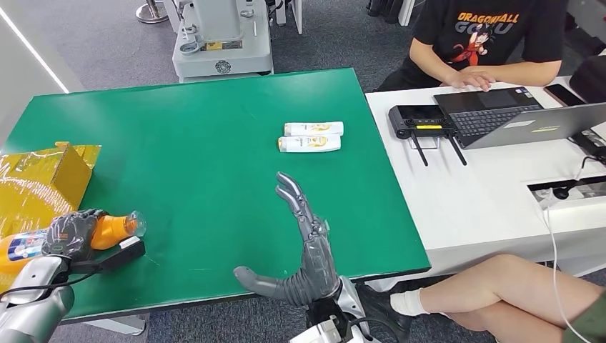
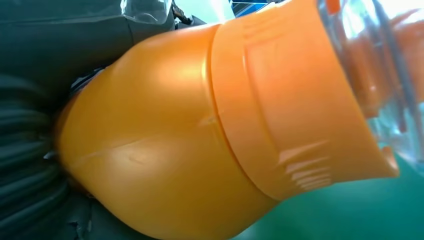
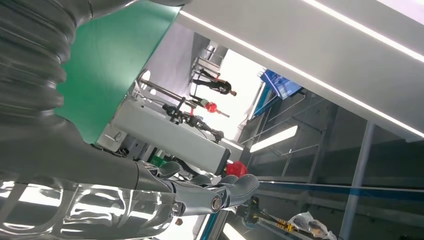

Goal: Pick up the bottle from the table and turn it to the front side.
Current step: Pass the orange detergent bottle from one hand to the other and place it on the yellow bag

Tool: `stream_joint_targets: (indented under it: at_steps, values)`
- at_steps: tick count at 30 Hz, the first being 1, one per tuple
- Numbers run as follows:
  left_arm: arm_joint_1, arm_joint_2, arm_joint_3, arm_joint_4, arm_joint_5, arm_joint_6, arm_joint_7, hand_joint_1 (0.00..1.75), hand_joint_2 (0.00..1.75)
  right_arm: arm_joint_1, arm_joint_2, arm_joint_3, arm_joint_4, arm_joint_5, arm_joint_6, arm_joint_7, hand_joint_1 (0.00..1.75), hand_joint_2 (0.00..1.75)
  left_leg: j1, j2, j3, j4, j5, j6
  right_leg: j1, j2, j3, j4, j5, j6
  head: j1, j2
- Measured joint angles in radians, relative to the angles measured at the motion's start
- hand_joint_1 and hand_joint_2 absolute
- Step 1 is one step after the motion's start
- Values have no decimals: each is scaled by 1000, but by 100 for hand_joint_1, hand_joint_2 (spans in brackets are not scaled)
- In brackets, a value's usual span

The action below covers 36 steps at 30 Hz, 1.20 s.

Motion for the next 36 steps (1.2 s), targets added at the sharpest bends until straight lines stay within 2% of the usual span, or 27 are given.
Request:
stream_joint_targets:
  at_steps: [9, 13, 26, 36]
  values:
    - [0, -8, 0, 7, -29, 5, 19, 175, 175, -14, 0, 4, 18, -13, 1, -1, 0, 175, 0, -1, 1, 0, 0, 0, 0, -1, 1, 0, 0, 0, 0, 0]
    - [0, -13, 0, 10, -33, 12, 29, 3, 175, -19, 0, 7, 25, -13, 1, -2, 0, 175, 0, -1, 1, 0, 0, 0, 0, -2, 1, 0, 0, 0, 0, 0]
    - [-2, -24, 12, 13, -65, -11, 43, 0, 175, -35, 0, 8, 43, -33, 1, -20, 0, 175, 0, -1, 3, 0, 0, 0, 0, -2, 3, 0, 0, 0, 0, 0]
    - [0, -24, 42, 13, -66, 6, 21, 0, 175, -52, 1, 8, 60, -56, -2, -32, 0, 175, 0, -1, 3, 0, 0, 0, 0, -2, 3, 1, 0, 0, 0, 0]
